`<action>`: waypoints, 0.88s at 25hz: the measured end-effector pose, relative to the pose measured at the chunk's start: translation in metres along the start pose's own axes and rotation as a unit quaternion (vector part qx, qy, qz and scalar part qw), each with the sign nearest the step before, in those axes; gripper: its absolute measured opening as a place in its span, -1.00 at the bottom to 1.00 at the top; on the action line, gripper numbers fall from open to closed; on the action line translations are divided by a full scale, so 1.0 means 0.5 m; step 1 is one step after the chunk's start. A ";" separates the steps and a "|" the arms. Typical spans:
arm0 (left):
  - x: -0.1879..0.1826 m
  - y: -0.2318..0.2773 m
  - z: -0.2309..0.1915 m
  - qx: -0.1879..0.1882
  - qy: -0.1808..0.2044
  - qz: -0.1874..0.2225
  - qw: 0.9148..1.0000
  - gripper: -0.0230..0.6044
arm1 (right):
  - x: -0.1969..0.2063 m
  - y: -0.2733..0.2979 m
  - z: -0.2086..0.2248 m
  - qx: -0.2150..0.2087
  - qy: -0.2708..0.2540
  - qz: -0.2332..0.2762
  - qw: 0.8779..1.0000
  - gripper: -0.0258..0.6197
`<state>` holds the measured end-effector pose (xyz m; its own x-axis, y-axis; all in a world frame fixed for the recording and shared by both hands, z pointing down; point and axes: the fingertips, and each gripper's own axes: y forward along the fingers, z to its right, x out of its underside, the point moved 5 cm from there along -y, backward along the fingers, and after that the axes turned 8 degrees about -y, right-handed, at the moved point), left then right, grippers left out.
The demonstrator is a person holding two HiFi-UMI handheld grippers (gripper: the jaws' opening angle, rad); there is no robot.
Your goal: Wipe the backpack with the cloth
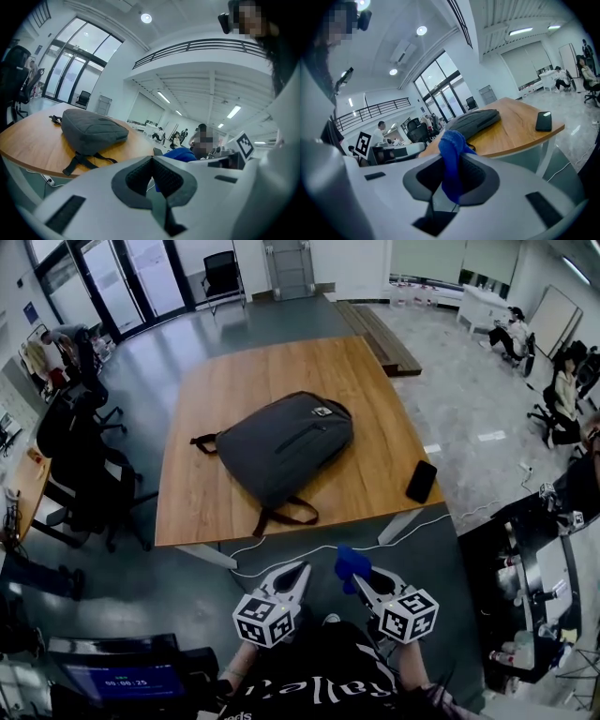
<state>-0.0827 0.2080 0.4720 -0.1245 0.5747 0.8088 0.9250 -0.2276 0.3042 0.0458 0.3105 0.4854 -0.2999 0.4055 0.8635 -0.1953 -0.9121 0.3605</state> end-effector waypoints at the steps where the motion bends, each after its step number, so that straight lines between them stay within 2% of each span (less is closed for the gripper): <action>1: 0.005 0.002 0.007 0.002 0.001 0.000 1.000 -0.93 | 0.005 -0.009 0.003 0.001 0.001 0.001 1.000 -0.72; 12: 0.047 -0.012 0.057 0.000 0.005 0.000 1.000 -0.93 | 0.038 -0.060 -0.007 -0.007 -0.001 -0.003 1.000 -0.72; 22: 0.036 -0.018 0.031 -0.023 0.000 0.017 1.000 -0.93 | 0.028 -0.032 0.001 -0.021 -0.013 -0.010 1.000 -0.72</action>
<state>-0.0880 0.2324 0.4760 -0.0930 0.5659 0.8192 0.9110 -0.2837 0.2994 0.0453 0.3310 0.4919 -0.2713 0.4220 0.8650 -0.2411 -0.8999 0.3634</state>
